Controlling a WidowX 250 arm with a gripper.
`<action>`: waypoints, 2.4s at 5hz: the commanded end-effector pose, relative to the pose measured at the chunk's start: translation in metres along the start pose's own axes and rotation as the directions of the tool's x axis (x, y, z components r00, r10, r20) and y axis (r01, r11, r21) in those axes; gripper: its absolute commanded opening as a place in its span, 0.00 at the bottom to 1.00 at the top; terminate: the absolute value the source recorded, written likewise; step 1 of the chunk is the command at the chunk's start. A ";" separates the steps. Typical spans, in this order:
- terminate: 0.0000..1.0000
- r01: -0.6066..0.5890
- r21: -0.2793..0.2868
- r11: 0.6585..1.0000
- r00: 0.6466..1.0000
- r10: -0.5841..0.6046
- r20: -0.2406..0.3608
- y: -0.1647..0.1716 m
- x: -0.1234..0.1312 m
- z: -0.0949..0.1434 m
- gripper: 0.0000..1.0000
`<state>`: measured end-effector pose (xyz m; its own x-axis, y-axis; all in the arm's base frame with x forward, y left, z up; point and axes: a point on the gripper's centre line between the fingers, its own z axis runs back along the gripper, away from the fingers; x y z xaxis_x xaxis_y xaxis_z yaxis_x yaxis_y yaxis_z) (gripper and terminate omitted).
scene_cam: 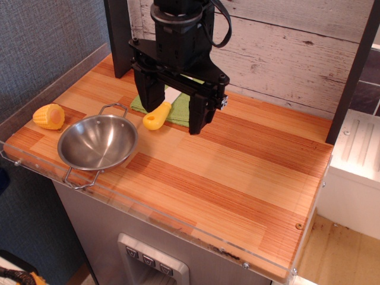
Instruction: Place the yellow knife on the front right corner of the table.
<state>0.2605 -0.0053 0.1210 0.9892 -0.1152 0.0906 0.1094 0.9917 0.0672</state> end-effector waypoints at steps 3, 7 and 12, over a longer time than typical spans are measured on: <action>0.00 -0.083 0.061 0.995 0.996 0.084 -0.015 0.049 0.035 -0.023 1.00; 0.00 -0.145 0.014 0.989 0.989 0.145 -0.019 0.083 0.059 -0.082 1.00; 0.00 -0.121 0.014 0.993 0.991 0.121 -0.052 0.085 0.061 -0.091 0.00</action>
<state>0.3330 0.0737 0.0200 0.9996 0.0156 -0.0220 -0.0144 0.9987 0.0498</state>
